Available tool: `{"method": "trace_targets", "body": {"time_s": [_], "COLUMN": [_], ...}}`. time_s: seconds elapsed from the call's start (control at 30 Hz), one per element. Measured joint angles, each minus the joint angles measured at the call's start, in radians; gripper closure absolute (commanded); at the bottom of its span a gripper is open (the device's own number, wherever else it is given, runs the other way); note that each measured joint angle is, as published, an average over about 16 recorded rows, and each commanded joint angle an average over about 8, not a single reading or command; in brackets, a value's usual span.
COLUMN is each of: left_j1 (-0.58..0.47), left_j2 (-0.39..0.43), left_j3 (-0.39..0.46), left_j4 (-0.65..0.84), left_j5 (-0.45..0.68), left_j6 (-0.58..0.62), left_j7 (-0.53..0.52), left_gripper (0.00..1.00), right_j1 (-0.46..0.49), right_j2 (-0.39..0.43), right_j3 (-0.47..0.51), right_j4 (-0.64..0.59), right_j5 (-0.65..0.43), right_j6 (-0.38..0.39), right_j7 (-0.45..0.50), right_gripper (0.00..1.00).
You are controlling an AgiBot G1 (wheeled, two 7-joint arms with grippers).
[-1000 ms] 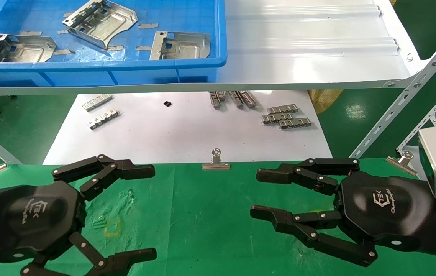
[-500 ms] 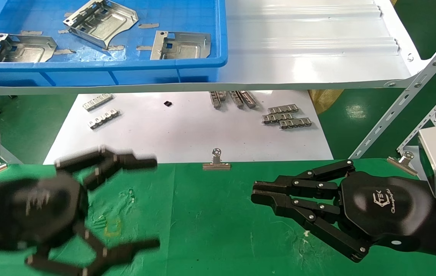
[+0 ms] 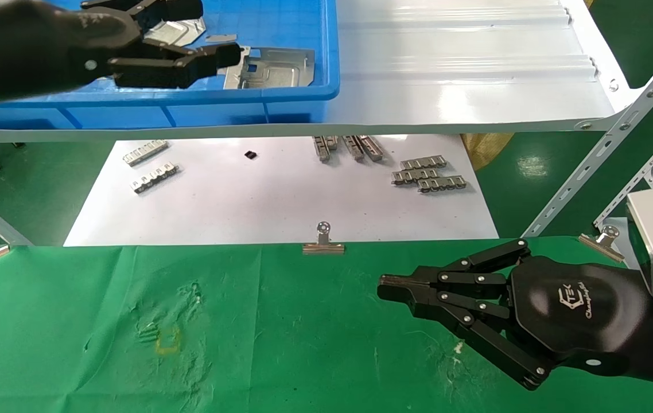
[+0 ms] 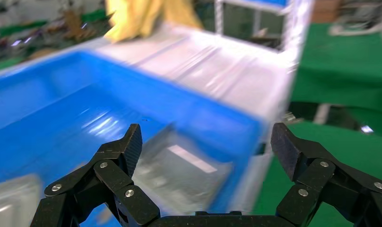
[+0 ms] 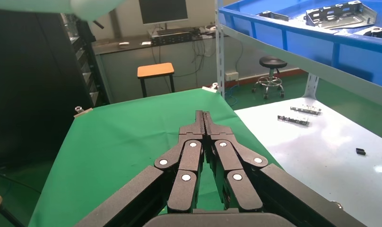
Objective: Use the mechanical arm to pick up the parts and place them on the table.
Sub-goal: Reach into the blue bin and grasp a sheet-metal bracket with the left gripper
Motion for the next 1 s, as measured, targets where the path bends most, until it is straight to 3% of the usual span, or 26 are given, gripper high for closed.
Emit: {"method": "trace_targets", "body": {"time_s": [0.1, 0.23, 0.27, 0.37, 0.5, 0.53, 1.0], "left_j1": [-0.085, -0.172, -0.19, -0.235, -0.276, -0.283, -0.323], "left_j2": [0.048, 0.097, 0.107, 0.133, 0.158, 0.163, 0.188], "left_j3": [0.03, 0.065, 0.073, 0.094, 0.119, 0.124, 0.154], "left_j4": [0.137, 0.285, 0.317, 0.398, 0.479, 0.495, 0.597], "left_j5": [0.072, 0.153, 0.171, 0.219, 0.269, 0.278, 0.325], "left_j6": [-0.068, -0.168, -0.193, -0.268, -0.343, -0.355, -0.367], "left_j7": [0.032, 0.073, 0.082, 0.105, 0.126, 0.13, 0.163], "left_gripper": [0.0, 0.0, 0.04, 0.42, 0.92, 1.0, 1.0], "right_j1": [0.0, 0.0, 0.0, 0.0, 0.0, 0.0, 0.0], "right_j2": [0.0, 0.0, 0.0, 0.0, 0.0, 0.0, 0.0], "right_j3": [0.0, 0.0, 0.0, 0.0, 0.0, 0.0, 0.0], "right_j4": [0.0, 0.0, 0.0, 0.0, 0.0, 0.0, 0.0], "right_j5": [0.0, 0.0, 0.0, 0.0, 0.0, 0.0, 0.0], "right_j6": [0.0, 0.0, 0.0, 0.0, 0.0, 0.0, 0.0], "right_j7": [0.0, 0.0, 0.0, 0.0, 0.0, 0.0, 0.0], "right_gripper": [0.97, 0.47, 0.34, 0.0, 0.0, 0.0, 0.0]}}
